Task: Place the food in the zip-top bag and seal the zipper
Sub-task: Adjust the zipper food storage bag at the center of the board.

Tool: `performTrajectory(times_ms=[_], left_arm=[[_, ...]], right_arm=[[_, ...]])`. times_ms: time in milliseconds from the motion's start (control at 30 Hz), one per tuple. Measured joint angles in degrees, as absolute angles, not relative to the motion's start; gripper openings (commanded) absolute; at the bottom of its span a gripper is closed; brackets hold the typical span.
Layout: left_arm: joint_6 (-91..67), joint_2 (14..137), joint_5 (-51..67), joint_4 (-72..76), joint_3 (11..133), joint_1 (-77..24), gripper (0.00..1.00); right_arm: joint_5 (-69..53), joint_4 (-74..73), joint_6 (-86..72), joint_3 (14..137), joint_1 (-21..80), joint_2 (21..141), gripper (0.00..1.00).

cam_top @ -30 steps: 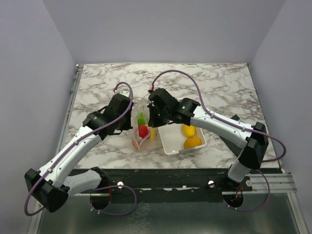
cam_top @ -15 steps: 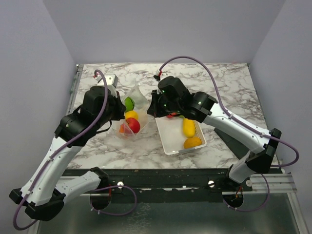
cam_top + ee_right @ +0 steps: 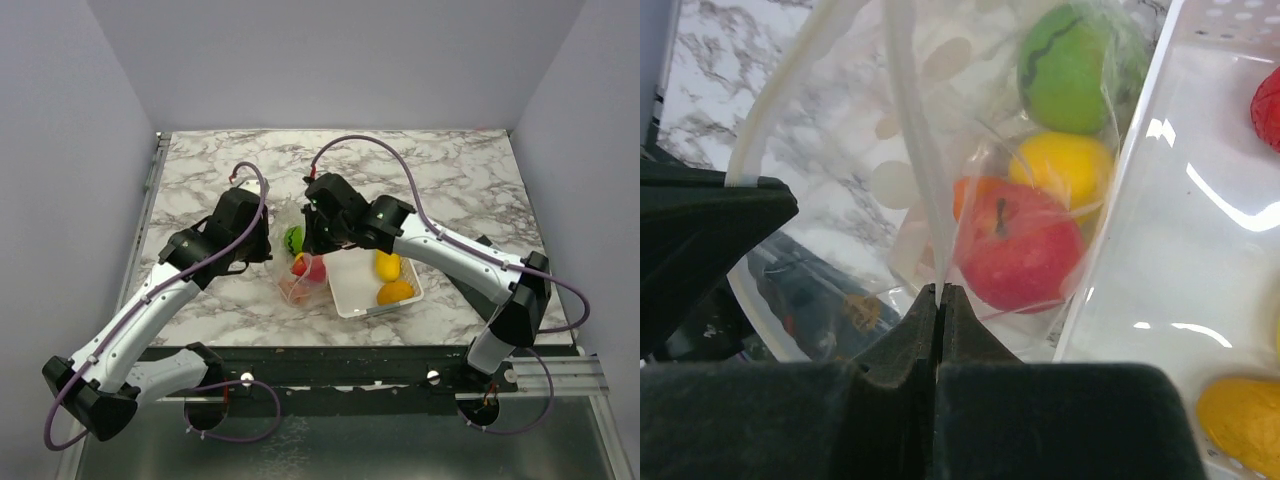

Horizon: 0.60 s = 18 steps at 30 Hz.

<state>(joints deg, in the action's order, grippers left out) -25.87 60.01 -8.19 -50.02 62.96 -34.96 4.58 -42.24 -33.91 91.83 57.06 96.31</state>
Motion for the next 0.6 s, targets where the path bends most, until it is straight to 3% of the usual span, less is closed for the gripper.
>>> performTrajectory(times_ms=[233,600], left_arm=[[-25.9,57.6,-7.9,-49.8,70.4,-35.0,0.00],[-26.5,57.6,-7.7,-49.8,70.2,-35.0,0.00]], right_arm=[[4.7,-43.4,-33.5,96.6,57.1,93.4,0.01],[4.9,-42.8,-33.4,99.8,57.1,89.5,0.01]])
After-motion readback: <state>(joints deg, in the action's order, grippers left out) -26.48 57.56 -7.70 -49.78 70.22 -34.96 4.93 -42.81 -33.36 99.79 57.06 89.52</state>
